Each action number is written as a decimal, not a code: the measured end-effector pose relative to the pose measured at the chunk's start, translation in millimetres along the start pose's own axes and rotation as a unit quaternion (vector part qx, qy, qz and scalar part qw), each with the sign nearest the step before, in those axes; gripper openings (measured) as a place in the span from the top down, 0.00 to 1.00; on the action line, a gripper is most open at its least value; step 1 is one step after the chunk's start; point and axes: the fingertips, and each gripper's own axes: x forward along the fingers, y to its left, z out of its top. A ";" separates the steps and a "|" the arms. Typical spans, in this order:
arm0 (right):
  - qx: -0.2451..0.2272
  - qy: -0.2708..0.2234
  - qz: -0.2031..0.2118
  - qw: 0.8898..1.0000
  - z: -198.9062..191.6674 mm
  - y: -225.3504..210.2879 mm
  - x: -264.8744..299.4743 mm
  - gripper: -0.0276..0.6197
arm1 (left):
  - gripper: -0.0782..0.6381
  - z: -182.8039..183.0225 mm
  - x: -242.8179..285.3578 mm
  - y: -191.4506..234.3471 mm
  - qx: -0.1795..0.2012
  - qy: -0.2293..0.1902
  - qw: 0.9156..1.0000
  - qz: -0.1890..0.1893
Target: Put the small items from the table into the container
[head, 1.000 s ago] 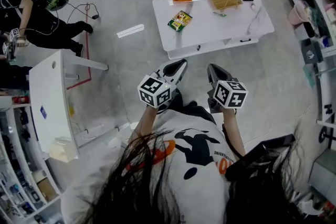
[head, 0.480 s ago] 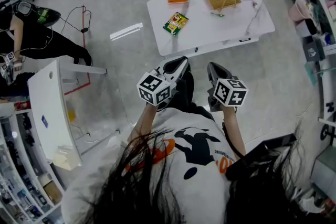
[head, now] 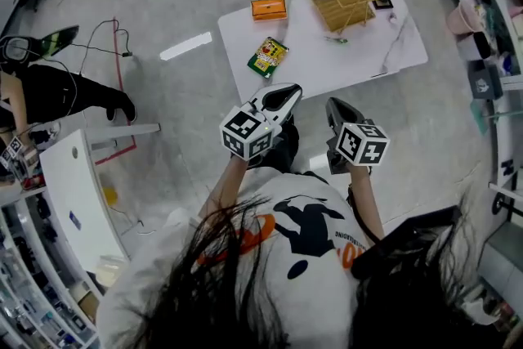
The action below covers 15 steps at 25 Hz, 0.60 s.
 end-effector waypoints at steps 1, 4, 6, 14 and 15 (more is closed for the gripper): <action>0.002 0.001 -0.003 1.000 7.9 -2.9 9.2 0.93 | 0.88 4.6 5.7 9.6 -0.003 0.000 1.000 -0.004; 0.008 0.004 -0.013 1.000 29.3 -10.9 35.0 0.93 | 0.88 14.4 22.6 34.9 -0.006 0.005 1.000 -0.015; 0.009 0.006 -0.018 1.000 40.9 -15.2 48.8 0.93 | 0.88 19.0 31.8 48.1 -0.009 0.008 1.000 -0.021; 0.009 0.013 -0.038 0.999 71.0 -33.6 87.7 0.93 | 0.88 25.0 50.7 91.4 -0.033 0.019 0.999 -0.023; 0.009 0.015 -0.041 0.999 72.9 -38.2 90.2 0.93 | 0.88 24.4 53.3 94.4 -0.036 0.021 0.999 -0.022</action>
